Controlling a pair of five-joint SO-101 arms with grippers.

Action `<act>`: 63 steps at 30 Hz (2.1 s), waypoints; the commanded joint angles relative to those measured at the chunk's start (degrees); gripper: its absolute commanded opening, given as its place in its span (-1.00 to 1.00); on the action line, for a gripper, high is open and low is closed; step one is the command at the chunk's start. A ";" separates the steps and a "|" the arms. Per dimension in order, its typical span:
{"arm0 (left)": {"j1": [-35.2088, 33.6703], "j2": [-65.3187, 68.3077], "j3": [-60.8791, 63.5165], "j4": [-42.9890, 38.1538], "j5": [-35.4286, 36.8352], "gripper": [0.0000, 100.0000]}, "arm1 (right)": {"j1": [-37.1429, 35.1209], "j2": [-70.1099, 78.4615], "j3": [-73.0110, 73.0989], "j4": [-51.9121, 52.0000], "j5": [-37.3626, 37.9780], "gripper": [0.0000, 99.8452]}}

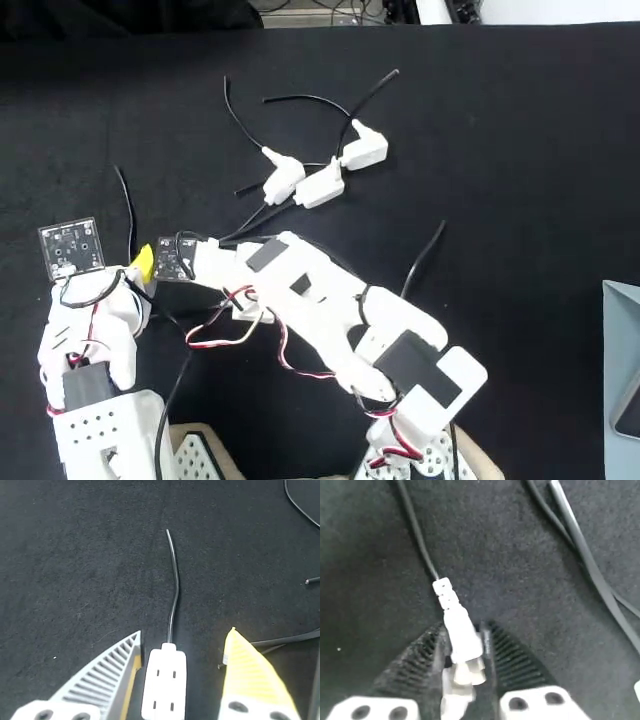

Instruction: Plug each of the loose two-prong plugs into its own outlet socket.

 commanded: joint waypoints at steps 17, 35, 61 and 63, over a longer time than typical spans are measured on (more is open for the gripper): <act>-0.22 -0.53 -0.31 -1.32 0.35 -0.47 | 22.68 -18.59 1.10 2.46 -20.13 -0.98; -0.31 -0.53 -0.40 -1.32 0.35 -0.47 | 27.16 -11.74 7.16 2.73 -28.22 -0.73; -0.13 -0.53 -0.22 -1.32 0.35 -0.47 | 26.90 5.23 -14.90 16.26 -27.96 -0.76; -0.13 -0.53 -0.22 -1.32 0.35 -0.47 | 26.90 5.23 -15.08 16.26 -27.96 -0.76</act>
